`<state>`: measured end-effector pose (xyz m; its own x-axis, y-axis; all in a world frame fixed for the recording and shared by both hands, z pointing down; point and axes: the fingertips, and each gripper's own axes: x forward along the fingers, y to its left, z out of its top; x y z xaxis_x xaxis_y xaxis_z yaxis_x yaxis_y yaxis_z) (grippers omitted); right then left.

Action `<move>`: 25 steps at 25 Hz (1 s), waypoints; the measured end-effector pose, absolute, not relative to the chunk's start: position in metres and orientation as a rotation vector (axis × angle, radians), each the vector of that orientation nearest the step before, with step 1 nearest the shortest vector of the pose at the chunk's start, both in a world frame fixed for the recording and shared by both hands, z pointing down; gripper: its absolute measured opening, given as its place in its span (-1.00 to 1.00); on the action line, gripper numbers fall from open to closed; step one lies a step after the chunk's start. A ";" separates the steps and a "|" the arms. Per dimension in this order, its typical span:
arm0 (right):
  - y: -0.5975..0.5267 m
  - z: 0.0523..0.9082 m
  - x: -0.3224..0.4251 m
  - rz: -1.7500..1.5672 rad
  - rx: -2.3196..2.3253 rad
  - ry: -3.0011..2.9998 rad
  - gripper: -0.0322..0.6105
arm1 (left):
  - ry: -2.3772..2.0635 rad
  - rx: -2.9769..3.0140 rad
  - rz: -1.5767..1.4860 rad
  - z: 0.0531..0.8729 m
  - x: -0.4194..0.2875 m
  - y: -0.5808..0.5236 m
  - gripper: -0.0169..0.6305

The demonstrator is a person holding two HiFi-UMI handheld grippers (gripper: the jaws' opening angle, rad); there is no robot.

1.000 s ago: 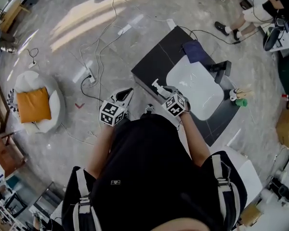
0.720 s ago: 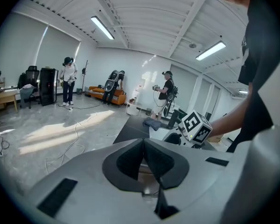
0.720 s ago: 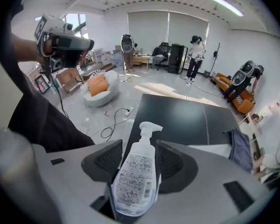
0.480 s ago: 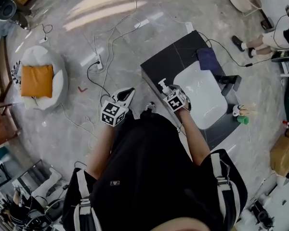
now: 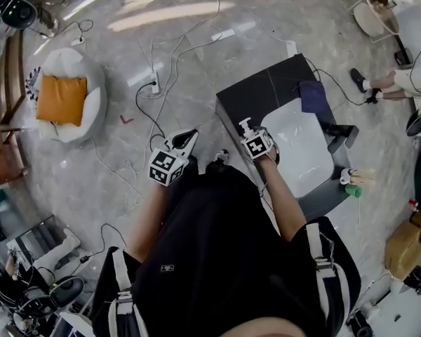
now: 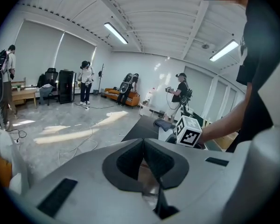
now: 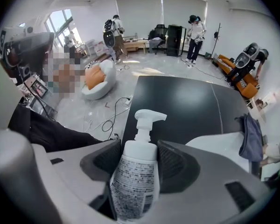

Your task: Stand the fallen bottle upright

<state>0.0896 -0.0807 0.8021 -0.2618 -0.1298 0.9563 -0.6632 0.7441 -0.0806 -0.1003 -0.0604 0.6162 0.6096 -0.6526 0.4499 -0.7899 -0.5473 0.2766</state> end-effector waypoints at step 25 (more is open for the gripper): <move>-0.088 0.732 0.093 0.562 0.782 -1.960 -0.02 | -1.037 2.498 0.399 0.603 -0.072 -0.059 -0.90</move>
<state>0.0932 -0.0884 0.7324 -0.3733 -0.2958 0.8793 -0.7170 0.6934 -0.0711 -0.0716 -0.0588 0.6029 0.6831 -0.6072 0.4059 -0.7227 -0.6422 0.2555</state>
